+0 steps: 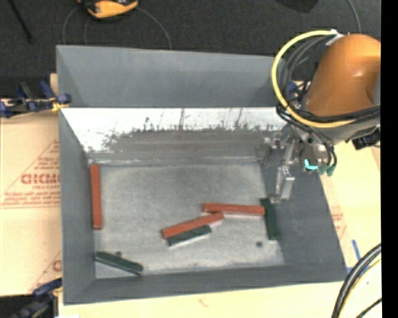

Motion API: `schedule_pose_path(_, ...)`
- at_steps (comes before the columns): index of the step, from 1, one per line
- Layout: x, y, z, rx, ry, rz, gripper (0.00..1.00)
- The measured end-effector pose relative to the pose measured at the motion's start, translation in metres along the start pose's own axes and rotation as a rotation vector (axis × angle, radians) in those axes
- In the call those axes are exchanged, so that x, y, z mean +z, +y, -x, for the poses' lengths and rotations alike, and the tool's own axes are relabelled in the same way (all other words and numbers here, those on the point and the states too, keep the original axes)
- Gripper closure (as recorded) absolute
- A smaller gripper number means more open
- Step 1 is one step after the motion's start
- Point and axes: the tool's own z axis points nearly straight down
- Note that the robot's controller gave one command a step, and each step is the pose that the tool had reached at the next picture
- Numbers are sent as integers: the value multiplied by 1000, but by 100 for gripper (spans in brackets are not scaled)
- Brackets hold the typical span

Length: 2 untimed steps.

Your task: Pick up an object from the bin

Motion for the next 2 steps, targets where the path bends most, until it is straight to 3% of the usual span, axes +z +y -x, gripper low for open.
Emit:
schedule_pose_path(1, -4, 0, 2, -2, -8, -1, 0)
schedule_pose_path(2, 33, 17, -13, -86, -11, -2, 0)
